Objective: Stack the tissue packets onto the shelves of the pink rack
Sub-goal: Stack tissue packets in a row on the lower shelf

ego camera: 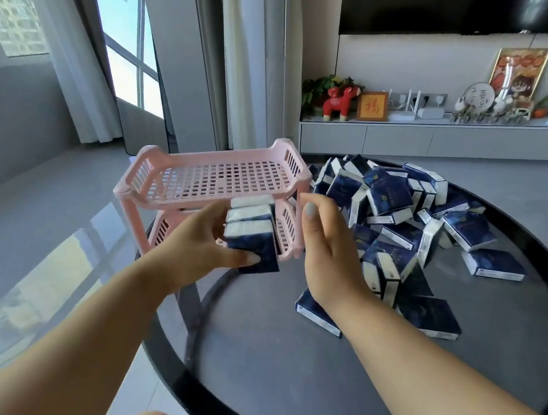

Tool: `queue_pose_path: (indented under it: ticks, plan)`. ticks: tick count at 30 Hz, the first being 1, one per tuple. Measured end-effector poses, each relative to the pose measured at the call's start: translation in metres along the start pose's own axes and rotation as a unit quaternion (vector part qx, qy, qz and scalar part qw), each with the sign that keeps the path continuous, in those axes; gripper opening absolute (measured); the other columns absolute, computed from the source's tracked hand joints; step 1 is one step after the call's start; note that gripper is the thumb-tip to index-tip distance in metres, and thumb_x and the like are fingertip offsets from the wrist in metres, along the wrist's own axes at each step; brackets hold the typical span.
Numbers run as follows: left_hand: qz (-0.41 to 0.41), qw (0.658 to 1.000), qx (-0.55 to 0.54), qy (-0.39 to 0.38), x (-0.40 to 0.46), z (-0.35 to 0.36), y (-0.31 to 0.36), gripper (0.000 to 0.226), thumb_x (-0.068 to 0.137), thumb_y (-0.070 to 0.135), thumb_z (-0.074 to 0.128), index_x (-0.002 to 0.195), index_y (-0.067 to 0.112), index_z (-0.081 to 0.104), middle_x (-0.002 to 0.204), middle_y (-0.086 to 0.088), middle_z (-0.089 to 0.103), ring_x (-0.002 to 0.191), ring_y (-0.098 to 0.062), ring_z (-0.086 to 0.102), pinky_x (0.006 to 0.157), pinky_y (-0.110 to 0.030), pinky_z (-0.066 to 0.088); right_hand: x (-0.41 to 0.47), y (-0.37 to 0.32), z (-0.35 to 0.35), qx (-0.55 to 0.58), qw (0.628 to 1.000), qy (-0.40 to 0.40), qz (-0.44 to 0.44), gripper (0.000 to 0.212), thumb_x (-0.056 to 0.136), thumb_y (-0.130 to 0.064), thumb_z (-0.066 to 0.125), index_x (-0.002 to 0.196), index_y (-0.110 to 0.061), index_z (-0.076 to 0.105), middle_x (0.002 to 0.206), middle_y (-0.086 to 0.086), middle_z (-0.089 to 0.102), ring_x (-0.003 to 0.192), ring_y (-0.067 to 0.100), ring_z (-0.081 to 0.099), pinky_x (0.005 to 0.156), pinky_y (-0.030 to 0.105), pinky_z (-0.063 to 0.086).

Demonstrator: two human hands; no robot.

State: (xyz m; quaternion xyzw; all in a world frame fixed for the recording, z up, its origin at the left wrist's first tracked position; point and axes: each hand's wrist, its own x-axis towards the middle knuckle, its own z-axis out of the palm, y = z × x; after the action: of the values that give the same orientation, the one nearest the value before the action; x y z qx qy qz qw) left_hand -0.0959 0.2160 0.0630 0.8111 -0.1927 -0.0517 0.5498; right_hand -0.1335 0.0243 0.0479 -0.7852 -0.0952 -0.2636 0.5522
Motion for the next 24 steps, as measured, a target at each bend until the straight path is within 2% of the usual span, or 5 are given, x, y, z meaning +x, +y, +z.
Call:
queue_pose_path:
  ticks: [3, 5, 10, 15, 24]
  plan:
    - [-0.042, 0.999, 0.017, 0.0, 0.0, 0.007, -0.027, 0.071, 0.055, 0.014, 0.09, 0.117, 0.021, 0.058, 0.109, -0.001, 0.071, 0.102, -0.02, 0.068, 0.09, -0.041, 0.055, -0.017, 0.011, 0.009, -0.023, 0.999, -0.027, 0.033, 0.066, 0.084, -0.063, 0.023, 0.119, -0.015, 0.053, 0.107, -0.011, 0.055, 0.095, -0.005, 0.047, 0.08, 0.002, 0.033]
    - [-0.071, 0.997, 0.008, 0.01, 0.008, 0.011, -0.04, 0.063, 0.063, -0.001, 0.086, 0.116, 0.017, 0.057, 0.109, -0.002, 0.069, 0.098, -0.02, 0.069, 0.088, -0.039, 0.056, -0.02, 0.022, 0.012, -0.077, 0.993, -0.062, 0.061, 0.049, 0.088, -0.05, 0.031, 0.117, -0.017, 0.054, 0.107, -0.007, 0.056, 0.098, 0.004, 0.05, 0.081, 0.016, 0.037]
    - [-0.098, 0.994, 0.03, 0.026, 0.039, 0.017, -0.057, 0.063, 0.068, 0.002, 0.084, 0.122, 0.013, 0.055, 0.111, 0.001, 0.067, 0.071, -0.006, 0.067, 0.056, -0.014, 0.048, -0.009, 0.044, 0.017, -0.229, 0.961, -0.12, 0.093, 0.033, 0.091, -0.019, 0.044, 0.123, -0.014, 0.053, 0.126, 0.002, 0.053, 0.116, 0.019, 0.044, 0.092, 0.027, 0.034]
    - [-0.102, 0.994, 0.023, 0.044, 0.077, 0.01, -0.068, 0.063, 0.069, 0.005, 0.084, 0.125, 0.013, 0.056, 0.115, 0.001, 0.066, 0.084, -0.009, 0.061, 0.073, -0.022, 0.047, -0.001, 0.059, 0.024, -0.337, 0.928, -0.121, 0.107, 0.038, 0.09, -0.025, 0.044, 0.126, -0.018, 0.05, 0.125, 0.005, 0.045, 0.119, 0.025, 0.038, 0.097, 0.032, 0.032]
    - [-0.115, 0.992, 0.046, 0.03, 0.125, 0.005, -0.094, 0.062, 0.069, 0.01, 0.085, 0.124, 0.017, 0.057, 0.117, 0.004, 0.065, 0.096, -0.014, 0.061, 0.077, -0.028, 0.049, 0.007, 0.075, 0.026, -0.348, 0.906, -0.205, 0.125, 0.058, 0.092, -0.034, 0.034, 0.147, -0.034, 0.016, 0.146, -0.001, 0.03, 0.128, 0.026, 0.032, 0.101, 0.039, 0.033]
